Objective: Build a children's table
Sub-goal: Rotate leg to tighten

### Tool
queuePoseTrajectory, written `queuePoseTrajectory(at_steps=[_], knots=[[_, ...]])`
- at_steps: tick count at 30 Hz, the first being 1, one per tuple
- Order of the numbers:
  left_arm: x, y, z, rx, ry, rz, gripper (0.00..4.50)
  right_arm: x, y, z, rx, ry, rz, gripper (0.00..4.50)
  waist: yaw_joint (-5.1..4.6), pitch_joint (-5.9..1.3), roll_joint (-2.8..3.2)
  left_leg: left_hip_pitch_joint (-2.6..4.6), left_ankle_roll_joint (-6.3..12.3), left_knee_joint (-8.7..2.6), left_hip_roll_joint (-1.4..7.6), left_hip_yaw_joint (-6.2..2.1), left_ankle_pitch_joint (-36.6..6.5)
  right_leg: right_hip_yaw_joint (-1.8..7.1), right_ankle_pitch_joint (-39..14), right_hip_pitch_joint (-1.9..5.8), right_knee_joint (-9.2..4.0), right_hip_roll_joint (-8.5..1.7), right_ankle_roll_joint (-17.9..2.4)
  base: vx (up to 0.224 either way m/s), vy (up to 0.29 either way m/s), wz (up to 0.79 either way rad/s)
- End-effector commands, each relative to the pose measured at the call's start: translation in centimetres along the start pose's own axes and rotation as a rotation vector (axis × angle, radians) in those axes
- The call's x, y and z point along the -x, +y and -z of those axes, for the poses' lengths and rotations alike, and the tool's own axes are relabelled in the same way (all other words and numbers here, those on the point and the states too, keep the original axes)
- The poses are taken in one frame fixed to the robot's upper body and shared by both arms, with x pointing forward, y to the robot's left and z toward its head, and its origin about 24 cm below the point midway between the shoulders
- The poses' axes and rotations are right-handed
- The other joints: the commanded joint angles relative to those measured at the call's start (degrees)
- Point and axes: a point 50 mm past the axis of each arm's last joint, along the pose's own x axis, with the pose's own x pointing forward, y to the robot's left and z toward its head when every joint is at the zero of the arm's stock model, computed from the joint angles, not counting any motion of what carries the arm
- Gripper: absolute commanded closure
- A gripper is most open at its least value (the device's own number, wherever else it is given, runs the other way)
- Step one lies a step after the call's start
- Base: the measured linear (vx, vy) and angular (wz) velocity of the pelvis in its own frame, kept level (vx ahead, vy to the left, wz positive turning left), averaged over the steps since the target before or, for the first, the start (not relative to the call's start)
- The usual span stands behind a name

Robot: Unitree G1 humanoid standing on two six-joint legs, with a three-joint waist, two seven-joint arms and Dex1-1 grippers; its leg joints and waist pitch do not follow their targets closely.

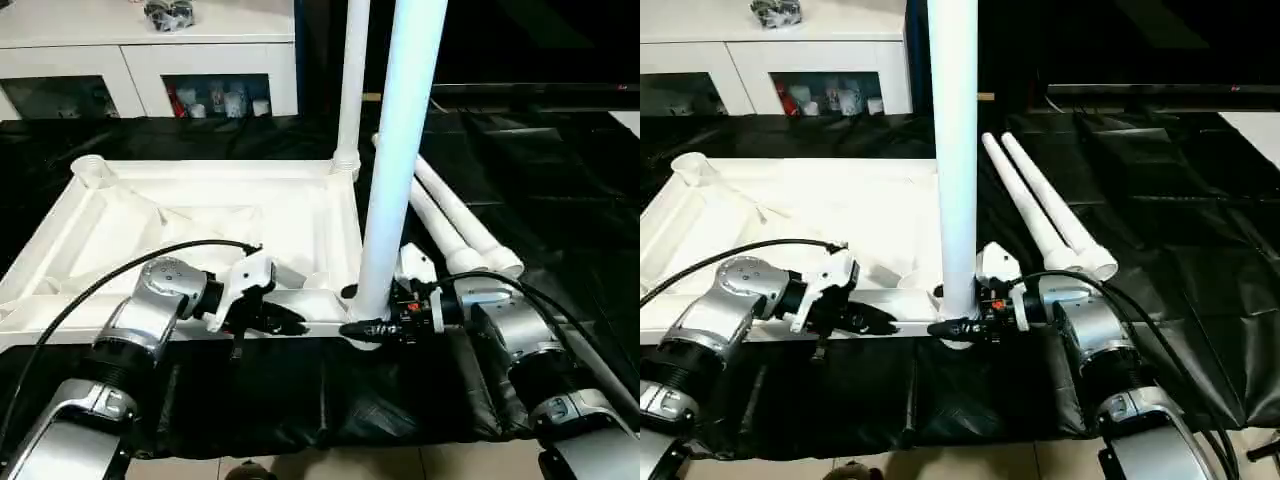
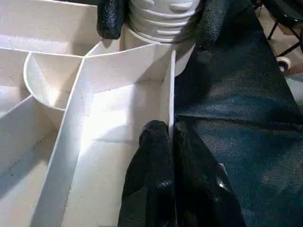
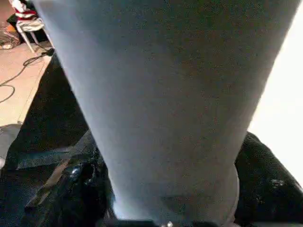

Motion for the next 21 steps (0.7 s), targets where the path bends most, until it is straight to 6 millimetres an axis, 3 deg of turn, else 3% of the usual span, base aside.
queuePoseTrajectory(at_steps=[1,4,6,9,13,21], knots=[[-0.9,0.2,-1.8,-0.047,-0.085,0.001,4.50,-1.3,0.4,0.6,-0.049,-0.009,0.021,1.69,-0.01,-3.52,-0.46,0.68,2.35,-3.57,1.39,-0.02,-15.81,2.12,-11.28,2.68,-3.96,-2.76,-13.61,0.000,0.000,0.00],[-1.1,0.6,-1.9,-0.035,-0.091,-0.041,4.50,-1.6,-0.1,0.7,-0.086,-0.041,0.113,1.73,-0.14,-3.41,-0.42,0.62,1.75,-3.70,1.35,-0.05,-16.20,2.11,-12.38,2.62,-4.02,-2.77,-13.25,0.000,0.000,0.00],[-1.6,1.6,-2.3,-0.011,-0.101,-0.164,4.50,-2.3,-1.4,1.0,-0.129,-0.061,0.342,1.73,-0.78,-3.26,-0.41,0.72,0.51,-3.85,1.18,-0.13,-17.21,2.19,-15.07,2.42,-4.36,-2.94,-12.48,0.000,0.000,0.00],[-2.3,2.6,-2.8,0.012,-0.101,-0.277,4.50,-2.8,-2.3,1.3,-0.177,-0.069,0.508,1.73,-1.31,-3.19,-0.32,1.18,-0.66,-3.91,1.04,-0.33,-18.89,2.17,-19.92,2.25,-4.99,-3.16,-11.13,0.000,0.000,0.00],[-4.6,3.5,-3.9,0.039,-0.124,-0.429,4.50,-4.8,-3.1,1.8,-0.313,-0.082,0.768,1.74,-1.62,-3.38,-0.03,0.99,-0.84,-3.89,1.00,-0.29,-17.65,2.26,-17.40,2.25,-4.91,-2.95,-10.83,0.000,0.000,0.00],[-6.5,3.8,-4.2,0.047,-0.109,-0.542,4.50,-7.2,-3.1,1.2,-0.268,-0.067,0.867,1.74,-1.68,-3.48,-0.10,0.69,0.51,-3.75,0.73,-0.20,-17.43,2.10,-15.19,2.51,-4.84,-2.79,-10.61,0.000,0.000,0.00]])
